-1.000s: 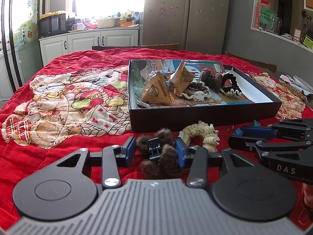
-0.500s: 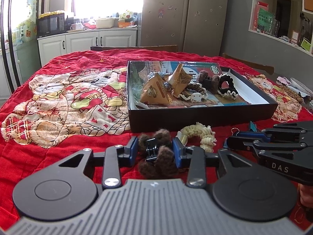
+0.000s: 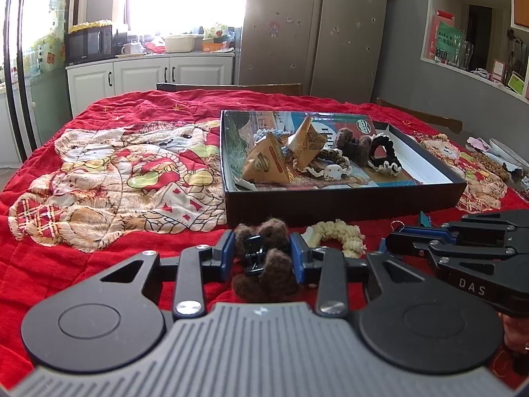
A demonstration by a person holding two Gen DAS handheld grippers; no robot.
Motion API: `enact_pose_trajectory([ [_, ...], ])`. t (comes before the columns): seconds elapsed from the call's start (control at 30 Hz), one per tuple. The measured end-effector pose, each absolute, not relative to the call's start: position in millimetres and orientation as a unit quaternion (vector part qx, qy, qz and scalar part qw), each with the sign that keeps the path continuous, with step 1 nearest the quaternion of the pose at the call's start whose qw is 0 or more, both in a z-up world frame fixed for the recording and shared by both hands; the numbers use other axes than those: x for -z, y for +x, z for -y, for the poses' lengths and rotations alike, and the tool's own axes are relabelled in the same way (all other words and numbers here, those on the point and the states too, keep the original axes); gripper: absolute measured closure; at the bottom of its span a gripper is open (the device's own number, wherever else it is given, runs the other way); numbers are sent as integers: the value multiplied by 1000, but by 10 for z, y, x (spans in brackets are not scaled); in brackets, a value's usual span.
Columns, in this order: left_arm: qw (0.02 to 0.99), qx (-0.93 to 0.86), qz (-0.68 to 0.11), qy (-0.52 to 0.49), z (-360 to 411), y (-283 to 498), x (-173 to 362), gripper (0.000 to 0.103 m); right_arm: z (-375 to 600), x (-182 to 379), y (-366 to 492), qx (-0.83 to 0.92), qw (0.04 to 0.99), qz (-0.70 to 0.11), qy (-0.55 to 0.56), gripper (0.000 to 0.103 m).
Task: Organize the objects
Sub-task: 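Carry the brown fuzzy piece and blue binder clip over the black box with both tools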
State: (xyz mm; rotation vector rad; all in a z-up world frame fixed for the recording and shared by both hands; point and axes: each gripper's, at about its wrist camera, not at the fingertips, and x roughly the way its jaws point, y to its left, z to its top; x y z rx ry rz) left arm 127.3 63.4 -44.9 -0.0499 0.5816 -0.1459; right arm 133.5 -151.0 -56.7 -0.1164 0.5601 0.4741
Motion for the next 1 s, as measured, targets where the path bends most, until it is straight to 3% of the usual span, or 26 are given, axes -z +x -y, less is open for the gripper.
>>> enact_pose_trajectory([
  [0.33,959,71,-272,-26,-658,1224,318,64,1531,519,1284,-240,933,-263,-52,99],
  [1.0,963,90,-254,-17,-528,1270,80,64,1660,315,1244,-240,942,-233,-27,100],
])
